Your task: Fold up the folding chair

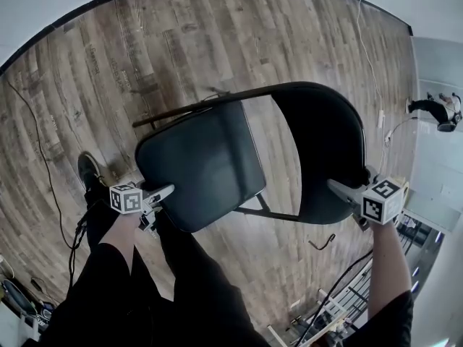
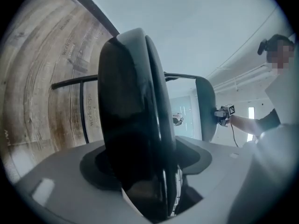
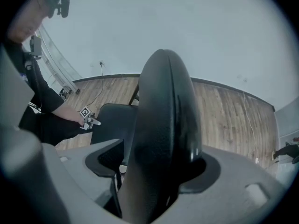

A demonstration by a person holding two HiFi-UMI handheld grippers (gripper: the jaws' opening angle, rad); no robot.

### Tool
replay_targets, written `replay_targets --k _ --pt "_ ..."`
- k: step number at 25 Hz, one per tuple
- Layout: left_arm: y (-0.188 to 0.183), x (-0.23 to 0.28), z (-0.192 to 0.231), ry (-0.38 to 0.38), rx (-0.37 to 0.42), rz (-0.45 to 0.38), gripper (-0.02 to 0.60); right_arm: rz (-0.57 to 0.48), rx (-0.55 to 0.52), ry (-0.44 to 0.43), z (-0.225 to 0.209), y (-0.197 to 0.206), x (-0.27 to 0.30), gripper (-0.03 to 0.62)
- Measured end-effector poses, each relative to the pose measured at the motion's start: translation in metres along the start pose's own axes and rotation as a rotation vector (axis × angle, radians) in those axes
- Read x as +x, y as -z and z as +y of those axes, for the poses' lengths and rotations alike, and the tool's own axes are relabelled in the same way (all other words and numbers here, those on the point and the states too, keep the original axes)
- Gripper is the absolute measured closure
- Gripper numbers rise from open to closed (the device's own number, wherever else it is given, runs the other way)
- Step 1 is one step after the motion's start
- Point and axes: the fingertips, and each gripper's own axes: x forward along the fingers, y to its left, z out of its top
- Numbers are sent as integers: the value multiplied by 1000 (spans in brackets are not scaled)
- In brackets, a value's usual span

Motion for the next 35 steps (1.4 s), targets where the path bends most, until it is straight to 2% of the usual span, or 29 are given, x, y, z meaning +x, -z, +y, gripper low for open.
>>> replay_targets --k 2,4,13,35 --pt "0 1 -1 34 -12 -1 258 1 12 -8 -2 0 0 270" --pt "0 2 -2 58 -19 -1 276 -10 26 -10 -5 -1 -1 349" --pt "3 -1 -3 93 -62 16 316 -7 69 -72 0 0 -4 425" --pt "-6 -14 -27 40 -76 25 327 -6 73 -53 31 -13 -26 453"
